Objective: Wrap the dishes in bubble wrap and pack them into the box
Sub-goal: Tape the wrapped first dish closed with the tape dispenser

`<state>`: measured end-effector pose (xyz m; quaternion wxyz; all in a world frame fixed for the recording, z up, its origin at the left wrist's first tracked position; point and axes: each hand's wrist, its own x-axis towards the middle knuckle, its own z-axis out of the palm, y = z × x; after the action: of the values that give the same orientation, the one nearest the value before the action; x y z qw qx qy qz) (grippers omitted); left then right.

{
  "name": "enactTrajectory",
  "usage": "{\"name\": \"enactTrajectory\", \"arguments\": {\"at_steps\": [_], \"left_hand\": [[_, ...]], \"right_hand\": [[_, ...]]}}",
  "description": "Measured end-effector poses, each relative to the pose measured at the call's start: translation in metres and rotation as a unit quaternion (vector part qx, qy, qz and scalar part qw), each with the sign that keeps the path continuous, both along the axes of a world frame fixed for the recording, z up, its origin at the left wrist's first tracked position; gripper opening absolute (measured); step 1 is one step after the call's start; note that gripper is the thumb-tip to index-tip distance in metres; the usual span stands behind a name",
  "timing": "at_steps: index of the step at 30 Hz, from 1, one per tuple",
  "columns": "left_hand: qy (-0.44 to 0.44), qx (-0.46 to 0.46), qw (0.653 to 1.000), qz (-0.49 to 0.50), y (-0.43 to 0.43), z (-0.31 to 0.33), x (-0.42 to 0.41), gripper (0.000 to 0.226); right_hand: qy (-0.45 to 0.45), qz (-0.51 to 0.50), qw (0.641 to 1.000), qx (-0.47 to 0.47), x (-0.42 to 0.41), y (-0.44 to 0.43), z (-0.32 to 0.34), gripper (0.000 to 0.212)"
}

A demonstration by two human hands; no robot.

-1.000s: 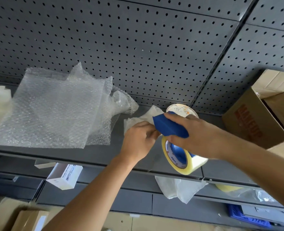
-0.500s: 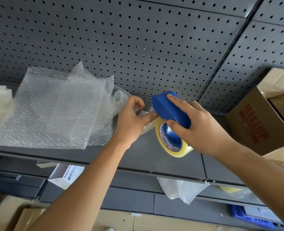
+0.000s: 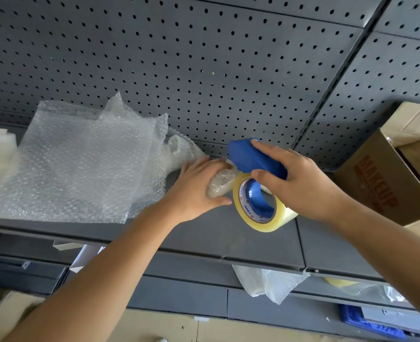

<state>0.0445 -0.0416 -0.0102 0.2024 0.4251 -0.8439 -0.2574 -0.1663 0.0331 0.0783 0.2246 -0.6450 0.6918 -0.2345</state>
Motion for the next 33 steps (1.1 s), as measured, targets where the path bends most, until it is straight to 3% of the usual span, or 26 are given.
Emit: {"name": "enactTrajectory", "arguments": {"at_steps": [7,12,14,17,21,24,28,33], "left_hand": [[0.119,0.028,0.990,0.066,0.006,-0.001,-0.009,0.049],[0.296,0.111,0.944,0.100,0.013,0.005,-0.018,0.033],[0.324,0.120,0.932,0.107,0.016,0.006,-0.023,0.031],[0.317,0.101,0.936,0.116,0.024,0.004,-0.026,0.035],[0.246,0.104,0.959,0.097,0.026,0.001,-0.025,0.054],[0.253,0.091,0.955,0.124,0.024,0.002,-0.027,0.045],[0.251,0.039,0.953,0.164,0.012,0.010,-0.024,0.042],[0.246,-0.002,0.955,0.168,0.003,0.014,-0.022,0.040]], "right_hand": [[-0.041,0.019,0.999,0.029,0.001,-0.013,0.031,0.053],[-0.009,0.039,0.999,0.036,0.005,-0.020,0.059,0.051],[-0.015,0.038,0.998,0.037,0.006,-0.021,0.063,0.049],[-0.037,0.035,0.997,0.058,0.008,-0.021,0.068,0.043],[-0.041,0.051,0.994,0.090,0.010,-0.018,0.074,0.020],[-0.020,0.054,0.994,0.093,0.016,-0.016,0.082,0.019],[0.052,0.045,0.992,0.105,0.023,-0.014,0.092,0.043],[0.169,0.058,0.979,0.094,0.032,-0.010,0.104,0.031]]}}
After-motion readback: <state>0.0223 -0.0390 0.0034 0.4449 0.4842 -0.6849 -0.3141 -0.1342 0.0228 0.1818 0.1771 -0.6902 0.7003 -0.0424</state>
